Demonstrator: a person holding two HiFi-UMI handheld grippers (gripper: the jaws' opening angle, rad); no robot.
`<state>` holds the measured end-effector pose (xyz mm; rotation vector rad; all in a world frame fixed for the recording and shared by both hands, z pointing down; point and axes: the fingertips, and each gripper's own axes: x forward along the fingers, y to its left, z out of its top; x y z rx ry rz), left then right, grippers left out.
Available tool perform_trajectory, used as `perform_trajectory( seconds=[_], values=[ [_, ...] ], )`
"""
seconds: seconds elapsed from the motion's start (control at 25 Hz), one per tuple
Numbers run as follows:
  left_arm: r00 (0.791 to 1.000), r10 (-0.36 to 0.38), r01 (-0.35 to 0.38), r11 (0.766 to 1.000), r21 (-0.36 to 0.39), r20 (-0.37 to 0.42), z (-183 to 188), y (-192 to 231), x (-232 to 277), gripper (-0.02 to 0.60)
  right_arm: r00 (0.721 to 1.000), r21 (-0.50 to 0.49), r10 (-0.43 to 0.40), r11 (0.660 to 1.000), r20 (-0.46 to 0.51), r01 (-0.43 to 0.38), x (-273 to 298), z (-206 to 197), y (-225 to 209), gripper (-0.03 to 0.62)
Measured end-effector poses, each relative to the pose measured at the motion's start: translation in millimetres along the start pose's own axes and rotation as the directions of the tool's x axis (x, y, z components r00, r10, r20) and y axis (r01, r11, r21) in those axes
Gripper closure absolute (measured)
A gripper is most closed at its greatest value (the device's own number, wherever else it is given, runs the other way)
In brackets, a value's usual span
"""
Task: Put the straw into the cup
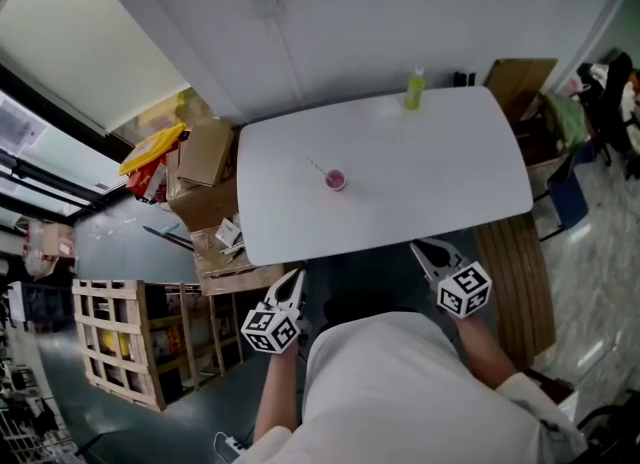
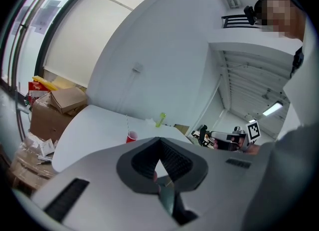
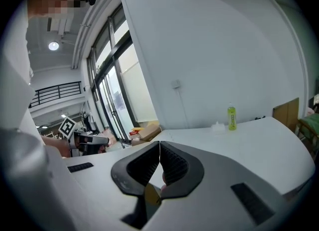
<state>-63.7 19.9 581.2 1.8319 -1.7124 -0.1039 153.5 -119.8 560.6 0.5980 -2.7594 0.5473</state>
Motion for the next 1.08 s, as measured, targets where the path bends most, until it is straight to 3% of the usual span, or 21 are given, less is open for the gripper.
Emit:
perform_trajectory(
  seconds=[0.52, 1.08],
  values=[
    [0.998, -0.061, 0.061, 0.998, 0.032, 0.000, 33, 11, 9, 0.580, 0.999, -0.008, -0.037, 0.999, 0.017, 0.037, 24, 17, 7, 0.559],
    [0.998, -0.055, 0.054, 0.998, 0.013, 0.014, 35, 14, 10, 0.580, 1.000, -0.028, -0.023, 0.999, 0.016, 0.024, 30, 26, 9, 0.559]
  ],
)
